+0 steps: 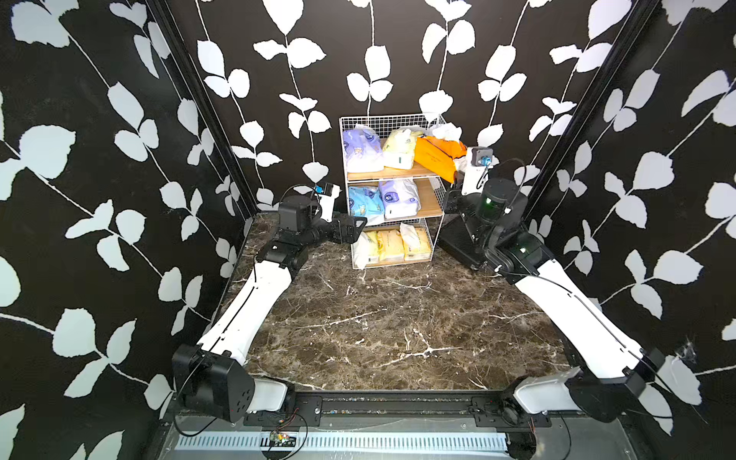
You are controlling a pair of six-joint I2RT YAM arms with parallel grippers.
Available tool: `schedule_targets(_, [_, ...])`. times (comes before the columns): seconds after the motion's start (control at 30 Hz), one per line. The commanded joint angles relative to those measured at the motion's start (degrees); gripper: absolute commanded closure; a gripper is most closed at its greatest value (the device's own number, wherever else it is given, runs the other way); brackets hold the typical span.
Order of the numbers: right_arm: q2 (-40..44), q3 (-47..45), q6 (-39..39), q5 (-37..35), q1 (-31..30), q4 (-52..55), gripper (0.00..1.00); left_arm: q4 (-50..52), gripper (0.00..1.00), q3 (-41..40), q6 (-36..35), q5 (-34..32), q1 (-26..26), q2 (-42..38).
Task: Remove the tissue boxes from the shelf
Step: Pick up a box of tissues from the shelf.
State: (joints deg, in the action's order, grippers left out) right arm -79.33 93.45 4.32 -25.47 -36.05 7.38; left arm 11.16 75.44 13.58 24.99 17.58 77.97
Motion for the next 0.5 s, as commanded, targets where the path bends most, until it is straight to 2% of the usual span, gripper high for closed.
schedule_targets(0.0, [2.8,-2.2,-0.2,0.9,0.2,-4.9,1.00,-0.1,0.01,2.4,6.7,-1.0,0.3,-2.5])
schedule_targets(0.1, [3.2,-2.3,-0.8,0.8,0.3,-4.4,1.00,-8.9,0.01,0.1,17.9,1.5,0.8,-4.4])
schedule_targets(0.17, [3.2,-2.1,-1.1,0.8,0.3,-4.1,1.00,-11.7,0.01,0.9,22.5,1.7,2.0,-4.0])
schedule_targets(0.3, [4.4,-2.4,-1.5,1.6,0.5,-3.5,1.00,-12.0,0.01,5.6,25.2,1.8,5.8,-1.3])
schedule_targets(0.47, [5.8,-3.0,-1.8,3.9,1.0,-2.1,1.00,-15.3,0.01,6.6,27.5,1.0,9.3,0.3])
